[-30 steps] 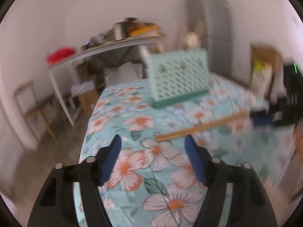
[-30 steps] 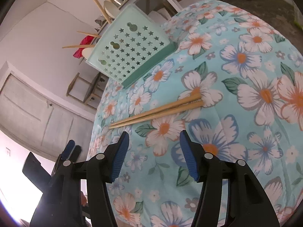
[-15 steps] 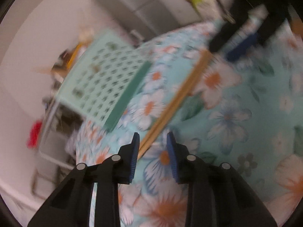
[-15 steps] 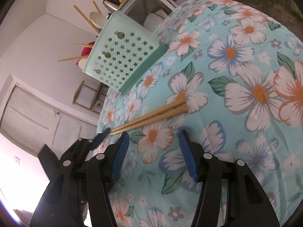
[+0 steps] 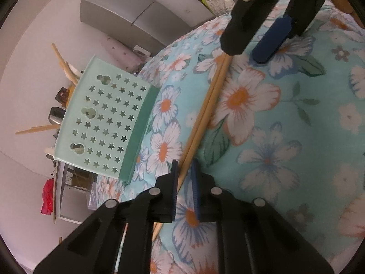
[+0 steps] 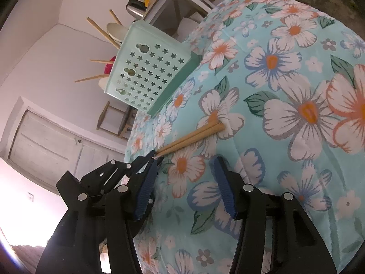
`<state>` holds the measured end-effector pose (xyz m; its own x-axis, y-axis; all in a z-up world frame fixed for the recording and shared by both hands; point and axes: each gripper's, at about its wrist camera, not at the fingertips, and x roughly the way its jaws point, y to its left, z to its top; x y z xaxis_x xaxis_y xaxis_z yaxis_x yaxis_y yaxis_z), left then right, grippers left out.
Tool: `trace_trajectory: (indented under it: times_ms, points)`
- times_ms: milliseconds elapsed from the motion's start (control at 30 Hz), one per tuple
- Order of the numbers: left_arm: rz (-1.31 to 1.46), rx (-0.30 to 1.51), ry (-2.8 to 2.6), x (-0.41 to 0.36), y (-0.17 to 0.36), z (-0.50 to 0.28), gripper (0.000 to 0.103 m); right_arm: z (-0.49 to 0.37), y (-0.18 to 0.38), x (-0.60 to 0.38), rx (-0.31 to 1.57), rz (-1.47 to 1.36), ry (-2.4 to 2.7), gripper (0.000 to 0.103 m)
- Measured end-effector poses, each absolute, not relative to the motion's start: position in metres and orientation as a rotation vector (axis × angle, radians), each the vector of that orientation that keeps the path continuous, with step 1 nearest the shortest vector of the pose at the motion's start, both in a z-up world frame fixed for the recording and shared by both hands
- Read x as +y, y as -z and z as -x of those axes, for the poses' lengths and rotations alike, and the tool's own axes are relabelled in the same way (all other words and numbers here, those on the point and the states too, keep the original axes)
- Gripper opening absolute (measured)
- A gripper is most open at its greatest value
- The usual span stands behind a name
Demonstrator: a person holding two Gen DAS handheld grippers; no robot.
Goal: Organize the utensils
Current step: 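Grasp one of the two chopsticks with the left tool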
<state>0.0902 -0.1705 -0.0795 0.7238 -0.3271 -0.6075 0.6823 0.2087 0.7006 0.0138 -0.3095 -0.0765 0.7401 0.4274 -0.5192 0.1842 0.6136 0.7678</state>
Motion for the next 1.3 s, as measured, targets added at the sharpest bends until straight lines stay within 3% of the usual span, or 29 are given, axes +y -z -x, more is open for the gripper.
trace_trajectory:
  times_ms: [167,333,433,667,800,1167,1300]
  points:
    - [-1.144,0.451,0.744,-0.160,0.068,-0.080,0.012,-0.007,0.076,-0.314,0.736,-0.937,-0.150,0.050]
    - [-0.990,0.655,0.771,-0.141,0.054,-0.070,0.012,0.002,0.076,-0.318,0.724,-0.958,-0.144,0.050]
    - [-0.944,0.667,0.773,-0.137,0.050,-0.068,0.015,0.004,0.076,-0.319,0.721,-0.974,-0.136,0.050]
    - [-0.923,0.566,0.834,-0.146,0.040,-0.053,0.041,0.011,0.075,-0.326,0.694,-1.019,-0.112,0.050]
    - [-1.062,0.439,0.888,-0.168,0.049,-0.035,0.048,0.015,0.075,-0.333,0.673,-1.040,-0.105,0.051]
    - [-1.218,0.323,0.954,-0.206,0.066,-0.027,0.048,0.021,0.080,-0.345,0.656,-1.069,-0.117,0.050]
    - [-1.224,0.339,0.997,-0.214,0.068,-0.028,0.031,0.022,0.082,-0.347,0.652,-1.074,-0.122,0.050]
